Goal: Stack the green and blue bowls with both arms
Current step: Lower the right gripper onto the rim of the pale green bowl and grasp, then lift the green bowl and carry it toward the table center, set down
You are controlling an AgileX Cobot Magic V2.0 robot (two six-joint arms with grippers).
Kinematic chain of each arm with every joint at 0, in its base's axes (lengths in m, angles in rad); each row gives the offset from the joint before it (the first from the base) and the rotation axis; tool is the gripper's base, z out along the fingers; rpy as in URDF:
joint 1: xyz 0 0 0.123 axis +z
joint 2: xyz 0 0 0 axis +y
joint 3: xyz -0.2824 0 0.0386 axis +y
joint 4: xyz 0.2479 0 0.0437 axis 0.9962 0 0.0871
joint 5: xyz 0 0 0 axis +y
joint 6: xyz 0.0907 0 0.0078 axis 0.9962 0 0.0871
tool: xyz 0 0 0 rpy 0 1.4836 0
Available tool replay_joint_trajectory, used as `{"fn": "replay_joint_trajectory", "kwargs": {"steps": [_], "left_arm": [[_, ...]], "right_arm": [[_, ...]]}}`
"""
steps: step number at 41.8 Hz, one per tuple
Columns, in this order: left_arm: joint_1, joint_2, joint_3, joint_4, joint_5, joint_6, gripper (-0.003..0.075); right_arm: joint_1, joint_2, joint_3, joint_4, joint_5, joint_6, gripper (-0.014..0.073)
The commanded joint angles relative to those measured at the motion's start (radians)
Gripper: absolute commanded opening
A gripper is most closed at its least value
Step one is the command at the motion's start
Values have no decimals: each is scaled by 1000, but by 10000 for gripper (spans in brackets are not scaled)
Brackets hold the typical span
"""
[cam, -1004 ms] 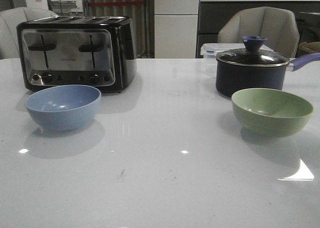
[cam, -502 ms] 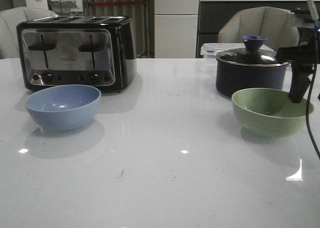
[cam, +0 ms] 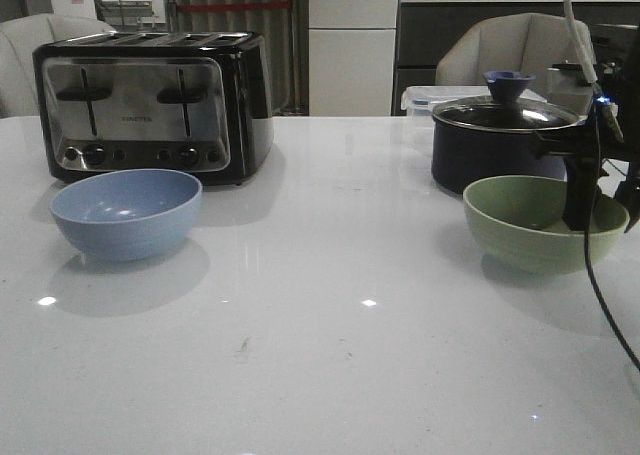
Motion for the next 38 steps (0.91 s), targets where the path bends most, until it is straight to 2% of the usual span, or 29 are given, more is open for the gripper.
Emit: {"fn": "replay_joint_trajectory", "kwargs": {"steps": [1,7,19,30,38], "left_arm": [[-1,8,-27,-9,-69,1,509],[-1,8,-27,-9,-69,1,509],[-1,8,-27,-9,-69,1,509],[-1,8,-27,-9,-69,1,509],[-1,8,-27,-9,-69,1,509]], "right_arm": [[-6,-54,-35,3,-1,-20,248],[-6,-56,-35,3,21,-27,177],[27,-151,-35,11,52,-66,164],[201,-276,-35,36,51,-81,164],[362,-261,-34,56,37,-81,164]]}}
